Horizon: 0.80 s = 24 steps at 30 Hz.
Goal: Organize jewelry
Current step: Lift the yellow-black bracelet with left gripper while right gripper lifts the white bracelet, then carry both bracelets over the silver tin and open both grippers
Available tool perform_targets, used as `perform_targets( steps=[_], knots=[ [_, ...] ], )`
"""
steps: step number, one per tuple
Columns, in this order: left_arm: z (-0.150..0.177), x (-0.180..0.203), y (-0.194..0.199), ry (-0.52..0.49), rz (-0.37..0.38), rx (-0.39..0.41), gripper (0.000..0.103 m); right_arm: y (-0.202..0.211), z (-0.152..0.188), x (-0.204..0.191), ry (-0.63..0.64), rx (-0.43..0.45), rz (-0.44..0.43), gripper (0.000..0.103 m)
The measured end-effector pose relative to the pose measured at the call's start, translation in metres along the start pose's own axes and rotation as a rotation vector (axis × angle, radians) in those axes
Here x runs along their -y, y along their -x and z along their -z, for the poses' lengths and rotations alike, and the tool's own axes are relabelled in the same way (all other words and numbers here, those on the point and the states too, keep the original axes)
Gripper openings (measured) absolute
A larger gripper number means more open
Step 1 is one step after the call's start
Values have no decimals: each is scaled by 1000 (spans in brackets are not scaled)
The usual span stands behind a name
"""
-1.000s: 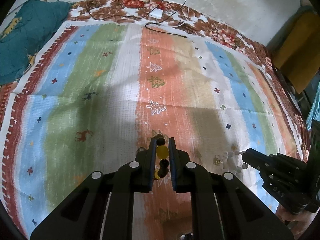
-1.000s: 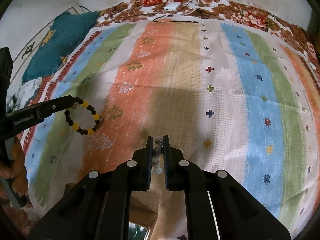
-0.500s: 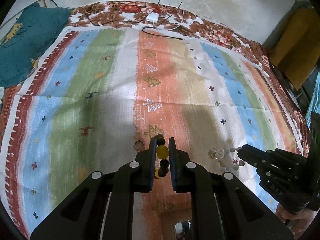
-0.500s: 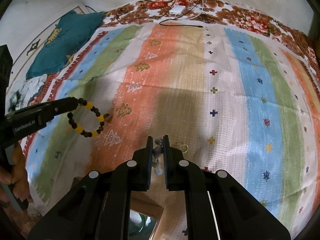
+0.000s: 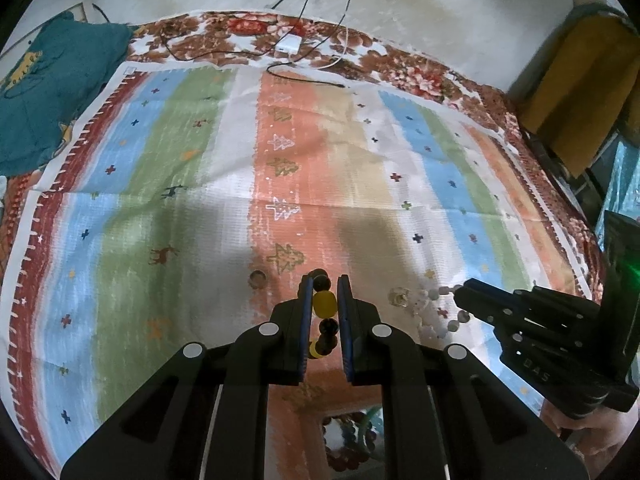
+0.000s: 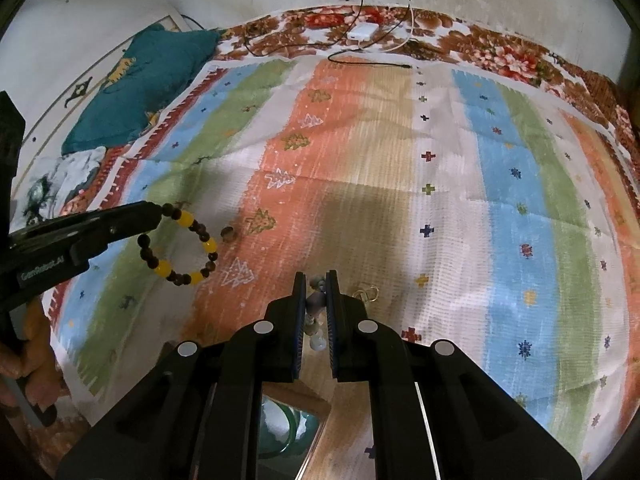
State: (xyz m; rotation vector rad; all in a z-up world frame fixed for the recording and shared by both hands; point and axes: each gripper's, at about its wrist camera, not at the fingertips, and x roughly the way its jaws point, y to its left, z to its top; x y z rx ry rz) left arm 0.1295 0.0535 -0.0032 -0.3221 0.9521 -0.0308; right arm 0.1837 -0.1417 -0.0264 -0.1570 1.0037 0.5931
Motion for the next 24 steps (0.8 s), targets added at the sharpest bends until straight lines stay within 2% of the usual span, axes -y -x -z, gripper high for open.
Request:
perform_targets(
  steps=[18, 24],
  knots=[
    [26, 27, 40, -53, 65, 48, 12, 36, 17, -18, 36, 57, -21, 11],
    [38, 32, 51, -62, 80, 57, 12, 41, 29, -26, 63, 52, -15, 11]
  ],
)
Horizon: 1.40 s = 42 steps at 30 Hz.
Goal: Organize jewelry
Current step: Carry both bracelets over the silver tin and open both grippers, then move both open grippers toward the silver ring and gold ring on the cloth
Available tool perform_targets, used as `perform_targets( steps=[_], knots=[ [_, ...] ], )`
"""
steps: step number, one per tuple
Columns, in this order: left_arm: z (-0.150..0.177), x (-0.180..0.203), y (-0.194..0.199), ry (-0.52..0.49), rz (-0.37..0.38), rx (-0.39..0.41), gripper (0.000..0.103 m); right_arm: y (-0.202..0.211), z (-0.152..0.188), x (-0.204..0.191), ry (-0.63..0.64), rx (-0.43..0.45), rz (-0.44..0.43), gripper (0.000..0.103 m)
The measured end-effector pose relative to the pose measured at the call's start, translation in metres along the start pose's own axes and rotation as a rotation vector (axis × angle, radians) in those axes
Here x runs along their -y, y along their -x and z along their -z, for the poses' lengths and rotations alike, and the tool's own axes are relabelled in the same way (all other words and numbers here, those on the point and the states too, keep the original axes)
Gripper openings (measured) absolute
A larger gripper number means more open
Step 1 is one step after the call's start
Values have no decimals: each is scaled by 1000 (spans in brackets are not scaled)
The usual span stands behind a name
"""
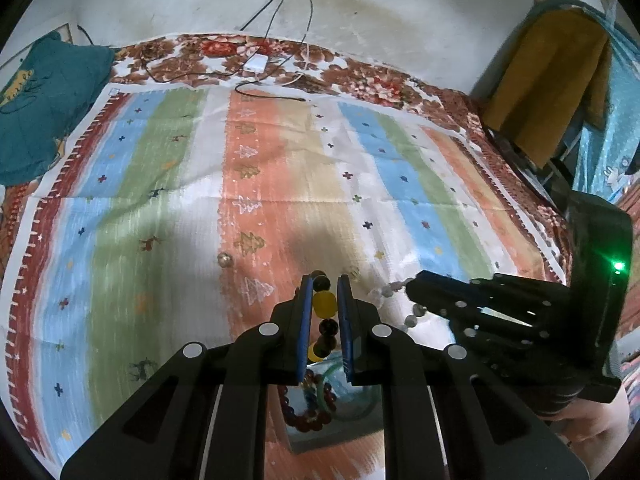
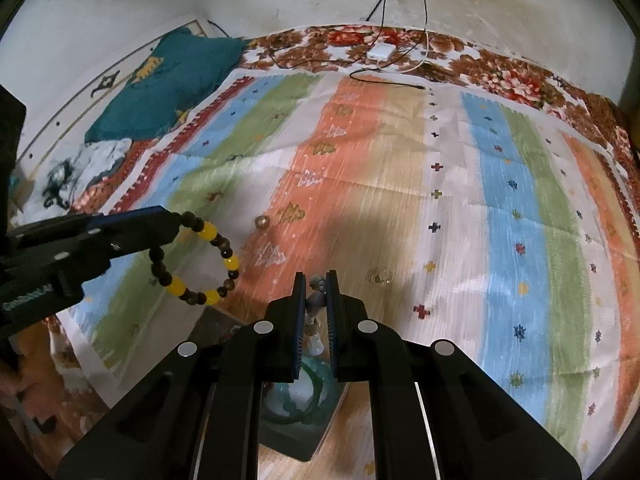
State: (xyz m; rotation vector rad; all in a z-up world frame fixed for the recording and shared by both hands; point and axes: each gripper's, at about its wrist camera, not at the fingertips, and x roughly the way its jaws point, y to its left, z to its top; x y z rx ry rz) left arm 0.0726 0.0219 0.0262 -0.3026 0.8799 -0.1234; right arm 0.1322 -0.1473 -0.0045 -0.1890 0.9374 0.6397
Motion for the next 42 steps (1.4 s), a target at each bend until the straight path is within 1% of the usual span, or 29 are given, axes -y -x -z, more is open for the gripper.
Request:
perform_targets(
  steps=[11, 18, 21, 22, 23, 24, 25, 27, 30, 31, 37, 42],
  knots=[
    [23, 11, 11, -15, 23, -7, 12, 10, 17, -9, 9, -2, -28, 11],
    [34, 14, 2, -12, 31, -55, 12, 14, 23, -14, 13, -4, -41, 11],
    [35, 12, -4, 6, 12, -84, 12, 11, 25, -12, -3, -16, -46, 12],
    [34, 9, -5, 18, 1, -87, 14, 8, 26, -11, -3, -30, -36, 19],
    [34, 6, -6, 30, -12, -90, 16, 5, 26, -11, -1, -39, -18, 35],
    [34, 3, -7, 38, -24, -92, 21, 3, 26, -11, 6, -43, 6, 39],
    [33, -1, -8, 44, -40, -91, 27, 2, 26, -10, 11, -43, 15, 40],
    [32, -7, -7, 52, -62, -87, 34, 1, 26, -8, 9, -44, 20, 40],
    [27, -20, -8, 83, -92, -79, 51, -1, 25, -5, -1, -48, 20, 47],
    [25, -23, -9, 91, -99, -80, 53, -1, 24, -5, 0, -46, 23, 49],
    [15, -41, -24, 123, -137, -104, 58, -5, 21, -4, 0, -52, 25, 51],
    [8, -47, -33, 119, -156, -112, 64, -13, 17, 5, -25, -71, 33, 53]
  ],
)
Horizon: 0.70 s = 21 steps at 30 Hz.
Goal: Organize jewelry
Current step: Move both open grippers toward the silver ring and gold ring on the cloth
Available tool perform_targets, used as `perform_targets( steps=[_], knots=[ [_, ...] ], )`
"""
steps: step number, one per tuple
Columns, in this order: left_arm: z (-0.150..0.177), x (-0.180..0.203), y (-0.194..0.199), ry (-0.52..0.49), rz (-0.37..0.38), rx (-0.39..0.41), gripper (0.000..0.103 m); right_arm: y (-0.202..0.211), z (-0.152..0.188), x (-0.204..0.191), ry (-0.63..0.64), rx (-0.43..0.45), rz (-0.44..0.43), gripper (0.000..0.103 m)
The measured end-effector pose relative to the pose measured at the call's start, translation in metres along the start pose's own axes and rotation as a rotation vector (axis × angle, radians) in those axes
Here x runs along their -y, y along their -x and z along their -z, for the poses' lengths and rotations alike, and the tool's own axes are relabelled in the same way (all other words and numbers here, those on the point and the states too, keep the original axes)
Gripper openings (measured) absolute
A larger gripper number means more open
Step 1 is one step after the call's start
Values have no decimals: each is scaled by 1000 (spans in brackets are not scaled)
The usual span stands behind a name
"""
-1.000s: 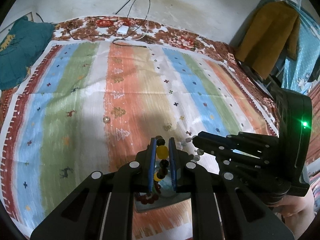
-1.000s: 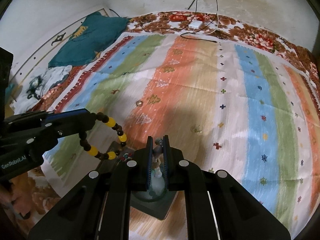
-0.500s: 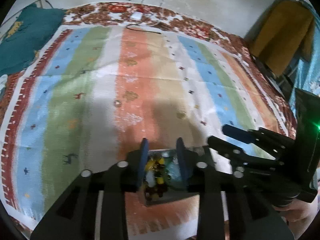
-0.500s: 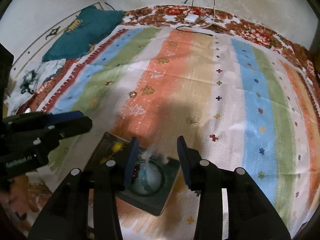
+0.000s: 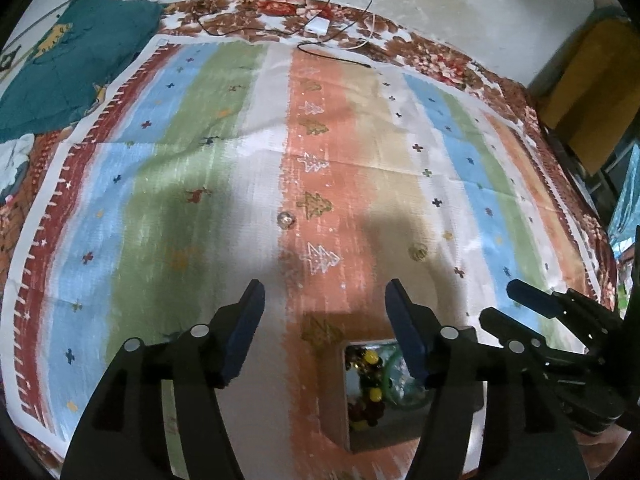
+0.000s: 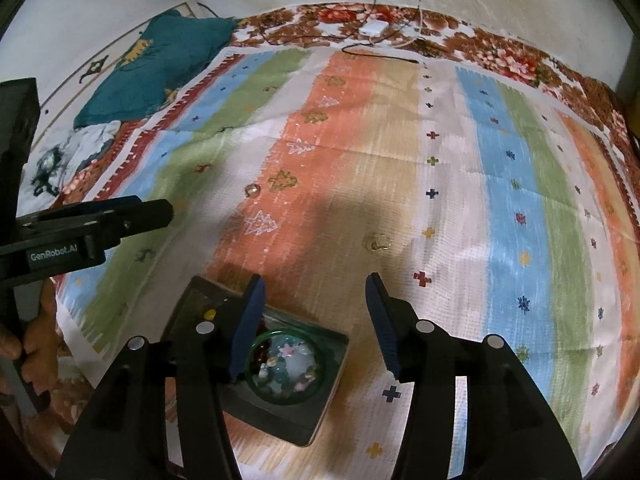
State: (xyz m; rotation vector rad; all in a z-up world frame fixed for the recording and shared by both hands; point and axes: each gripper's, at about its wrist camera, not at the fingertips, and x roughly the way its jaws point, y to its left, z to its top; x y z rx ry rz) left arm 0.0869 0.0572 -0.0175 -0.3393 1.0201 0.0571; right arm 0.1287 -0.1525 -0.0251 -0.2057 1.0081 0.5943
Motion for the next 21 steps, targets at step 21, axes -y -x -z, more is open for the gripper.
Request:
perform_targets(
  steps=[21],
  knots=[
    [-31, -12, -55, -5, -27, -90, 70, -44, -18, 43, -126, -74, 41, 64]
  ],
)
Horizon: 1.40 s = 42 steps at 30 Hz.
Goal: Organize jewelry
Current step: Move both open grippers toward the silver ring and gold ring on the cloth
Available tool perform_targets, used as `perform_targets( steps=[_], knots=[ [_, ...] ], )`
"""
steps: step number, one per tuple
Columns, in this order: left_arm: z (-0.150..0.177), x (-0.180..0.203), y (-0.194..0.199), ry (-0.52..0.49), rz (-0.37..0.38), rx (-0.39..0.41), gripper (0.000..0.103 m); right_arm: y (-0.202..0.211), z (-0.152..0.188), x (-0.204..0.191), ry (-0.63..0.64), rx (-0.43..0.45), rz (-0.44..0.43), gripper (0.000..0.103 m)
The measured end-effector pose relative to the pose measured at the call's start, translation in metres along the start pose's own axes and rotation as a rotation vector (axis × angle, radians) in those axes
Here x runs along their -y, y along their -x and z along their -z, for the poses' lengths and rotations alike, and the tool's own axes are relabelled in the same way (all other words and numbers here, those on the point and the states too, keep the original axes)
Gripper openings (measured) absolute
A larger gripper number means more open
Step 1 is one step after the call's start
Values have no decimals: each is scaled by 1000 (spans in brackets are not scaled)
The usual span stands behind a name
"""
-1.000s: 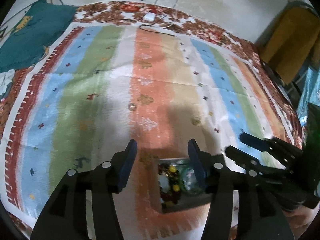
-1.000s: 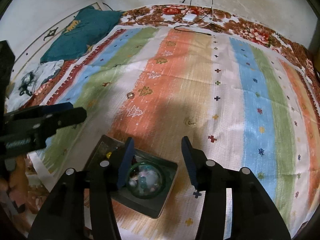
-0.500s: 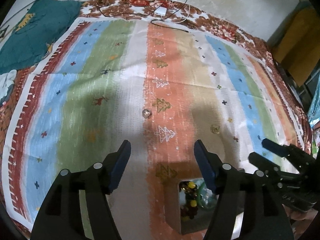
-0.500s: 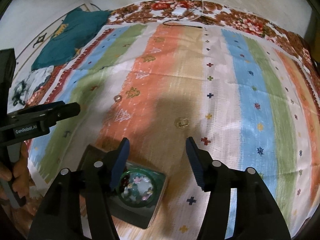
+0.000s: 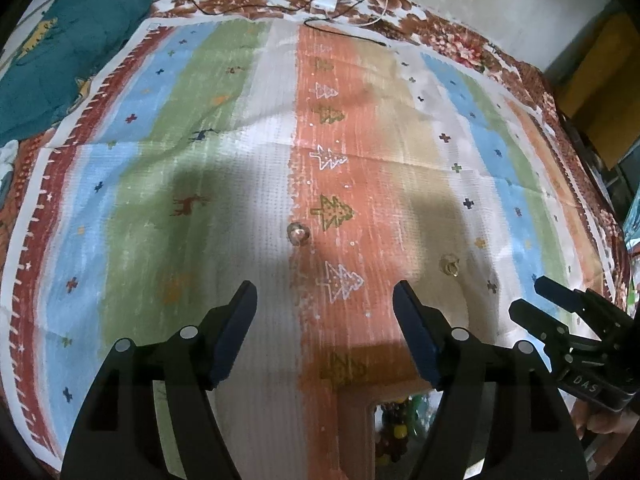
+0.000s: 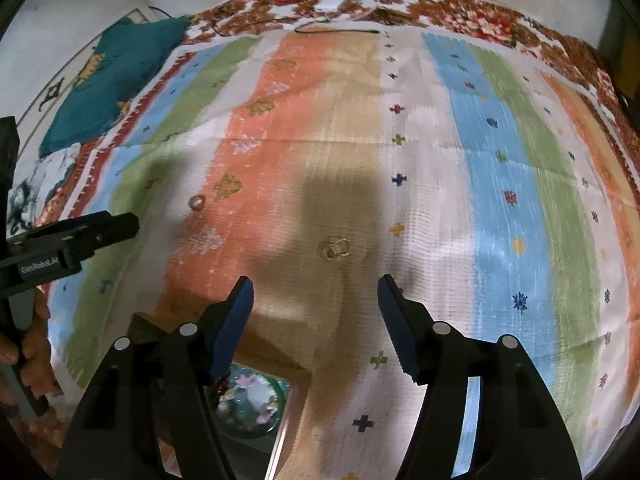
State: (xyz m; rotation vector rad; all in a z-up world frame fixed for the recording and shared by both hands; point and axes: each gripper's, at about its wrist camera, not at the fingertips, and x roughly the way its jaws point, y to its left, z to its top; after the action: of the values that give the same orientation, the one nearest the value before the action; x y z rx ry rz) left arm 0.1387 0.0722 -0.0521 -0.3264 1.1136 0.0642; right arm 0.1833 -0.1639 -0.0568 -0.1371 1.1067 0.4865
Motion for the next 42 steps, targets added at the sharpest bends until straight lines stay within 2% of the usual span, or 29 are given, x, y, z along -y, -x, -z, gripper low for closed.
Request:
perform_targets(
  steps=[12, 35, 42],
  knots=[
    [-11, 0, -27, -21, -31, -35, 70, -26, -11, 1, 1, -42, 9, 64],
    [-30, -5, -66, -23, -29, -90, 69, -69, -23, 5, -10, -112, 6, 64],
    [-37, -9, -80, -21, -34, -110, 64, -83, -25, 10, -25, -141, -1, 64]
  ],
)
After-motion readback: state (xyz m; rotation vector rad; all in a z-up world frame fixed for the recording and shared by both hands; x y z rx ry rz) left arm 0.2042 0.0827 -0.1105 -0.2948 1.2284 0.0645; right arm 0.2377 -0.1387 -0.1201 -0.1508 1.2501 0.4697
